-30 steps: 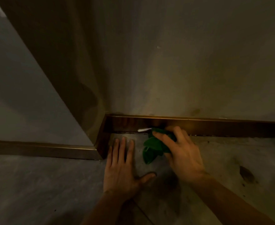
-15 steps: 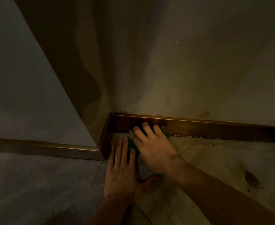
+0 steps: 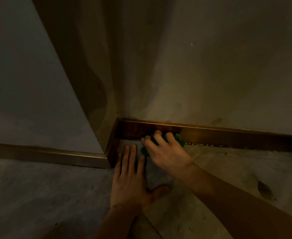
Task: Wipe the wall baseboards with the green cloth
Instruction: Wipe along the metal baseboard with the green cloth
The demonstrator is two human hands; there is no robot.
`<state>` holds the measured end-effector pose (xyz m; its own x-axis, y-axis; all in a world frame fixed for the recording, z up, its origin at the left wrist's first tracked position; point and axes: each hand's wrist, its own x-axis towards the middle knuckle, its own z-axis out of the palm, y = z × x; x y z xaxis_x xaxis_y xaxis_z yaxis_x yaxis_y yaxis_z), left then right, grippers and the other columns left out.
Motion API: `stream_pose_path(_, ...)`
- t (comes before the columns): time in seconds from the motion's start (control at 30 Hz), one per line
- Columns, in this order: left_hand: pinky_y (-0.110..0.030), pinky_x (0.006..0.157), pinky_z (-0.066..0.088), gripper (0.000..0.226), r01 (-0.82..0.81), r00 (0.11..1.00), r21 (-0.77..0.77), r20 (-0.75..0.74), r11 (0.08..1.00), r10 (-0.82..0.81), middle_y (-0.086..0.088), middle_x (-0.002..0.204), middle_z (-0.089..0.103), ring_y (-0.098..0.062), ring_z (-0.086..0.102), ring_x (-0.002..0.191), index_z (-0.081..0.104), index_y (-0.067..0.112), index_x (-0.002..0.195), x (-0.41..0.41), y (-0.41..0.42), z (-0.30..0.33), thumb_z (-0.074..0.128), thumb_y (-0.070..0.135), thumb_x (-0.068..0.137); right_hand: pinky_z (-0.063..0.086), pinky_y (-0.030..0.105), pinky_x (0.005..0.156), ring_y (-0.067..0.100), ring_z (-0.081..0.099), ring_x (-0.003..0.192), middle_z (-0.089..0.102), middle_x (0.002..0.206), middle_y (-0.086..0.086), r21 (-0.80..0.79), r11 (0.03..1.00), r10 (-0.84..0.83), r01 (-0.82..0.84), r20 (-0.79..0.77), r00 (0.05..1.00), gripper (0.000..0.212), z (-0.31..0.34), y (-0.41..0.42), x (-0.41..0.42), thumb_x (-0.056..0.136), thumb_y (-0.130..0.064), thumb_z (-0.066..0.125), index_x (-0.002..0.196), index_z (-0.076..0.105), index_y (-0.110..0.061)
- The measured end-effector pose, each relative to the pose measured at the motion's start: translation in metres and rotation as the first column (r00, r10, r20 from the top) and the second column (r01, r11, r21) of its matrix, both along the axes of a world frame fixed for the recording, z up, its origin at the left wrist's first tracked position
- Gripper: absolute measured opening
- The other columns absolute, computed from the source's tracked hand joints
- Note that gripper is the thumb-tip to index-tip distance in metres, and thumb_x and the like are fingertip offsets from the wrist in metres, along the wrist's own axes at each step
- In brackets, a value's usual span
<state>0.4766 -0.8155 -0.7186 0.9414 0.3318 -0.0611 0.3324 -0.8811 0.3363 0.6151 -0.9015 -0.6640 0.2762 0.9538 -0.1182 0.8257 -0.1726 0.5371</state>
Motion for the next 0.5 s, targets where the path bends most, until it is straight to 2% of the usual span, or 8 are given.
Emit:
stream_pose_path(0.07,-0.048,0.123,-0.006,0.125,-0.004,1.0,-0.003,0.009,1.0,0.004,-0.011,0.169,-0.003,-0.027,-0.011,0.154,0.019,0.015,0.159,0.0,-0.001,0.0,0.028,0.102,0.069,0.043,0.056,0.081,0.046,0.037,0.116,0.035,0.131,0.021,-0.012,1.0,-0.012,0.013,0.028,1.0,0.042,-0.003,-0.002,0.0,0.098,-0.008,0.031,0.133,0.051,0.003)
stream_pose_path(0.13,-0.048,0.123,-0.006,0.126,-0.009,1.0,-0.012,0.021,1.0,0.009,-0.011,0.169,-0.002,-0.027,-0.01,0.154,0.014,0.016,0.16,0.001,0.0,-0.001,0.028,0.102,0.069,0.041,0.056,0.078,0.046,0.038,0.114,0.036,0.13,0.021,0.019,1.0,-0.01,0.01,0.036,0.999,0.059,-0.004,-0.003,0.0,0.098,-0.001,0.004,0.131,0.052,0.004)
stream_pose_path(0.17,-0.048,0.122,-0.005,0.126,-0.01,1.0,-0.019,0.026,1.0,0.011,-0.011,0.169,-0.002,-0.027,-0.01,0.154,0.011,0.016,0.16,0.0,0.0,-0.001,0.029,0.102,0.069,0.04,0.056,0.078,0.046,0.038,0.114,0.037,0.129,0.021,0.026,1.0,-0.007,0.006,0.045,0.999,0.065,-0.005,-0.004,0.0,0.096,0.001,-0.003,0.13,0.052,0.005)
stream_pose_path(0.2,-0.048,0.122,-0.005,0.126,-0.01,0.999,-0.022,0.031,1.0,0.011,-0.01,0.169,-0.002,-0.027,-0.01,0.154,0.009,0.017,0.16,0.0,0.0,-0.001,0.029,0.102,0.069,0.041,0.056,0.077,0.046,0.038,0.114,0.037,0.129,0.021,0.028,1.0,-0.009,0.008,0.058,0.998,0.063,-0.006,-0.005,0.0,0.096,0.001,-0.001,0.13,0.052,0.006)
stream_pose_path(0.3,-0.047,0.122,-0.008,0.125,-0.003,1.0,-0.011,0.028,1.0,0.003,-0.011,0.169,-0.002,-0.026,-0.011,0.154,0.005,0.019,0.161,-0.001,0.001,-0.001,0.028,0.102,0.07,0.042,0.056,0.077,0.047,0.038,0.115,0.036,0.131,0.021,0.032,0.999,-0.035,0.033,0.048,0.998,0.042,-0.007,-0.01,0.003,0.095,-0.005,0.031,0.129,0.053,0.006)
stream_pose_path(0.37,-0.046,0.122,-0.012,0.125,-0.003,0.999,-0.002,0.035,1.0,0.004,-0.01,0.169,-0.006,-0.025,-0.015,0.154,0.0,0.021,0.16,-0.001,0.001,-0.001,0.026,0.102,0.07,0.043,0.056,0.077,0.048,0.036,0.116,0.035,0.131,0.021,0.011,0.998,-0.069,0.069,0.012,0.998,0.041,-0.005,-0.014,0.005,0.091,-0.008,0.047,0.13,0.054,0.004)
stream_pose_path(0.5,-0.05,0.123,-0.006,0.121,-0.002,0.999,0.004,0.05,1.0,0.002,-0.01,0.169,-0.005,-0.026,-0.014,0.154,0.0,0.022,0.16,-0.001,0.001,-0.001,0.027,0.1,0.072,0.046,0.055,0.076,0.047,0.035,0.114,0.035,0.129,0.019,-0.006,0.992,-0.122,0.122,0.0,0.993,0.045,-0.001,-0.026,0.011,0.09,-0.01,0.052,0.134,0.052,0.001)
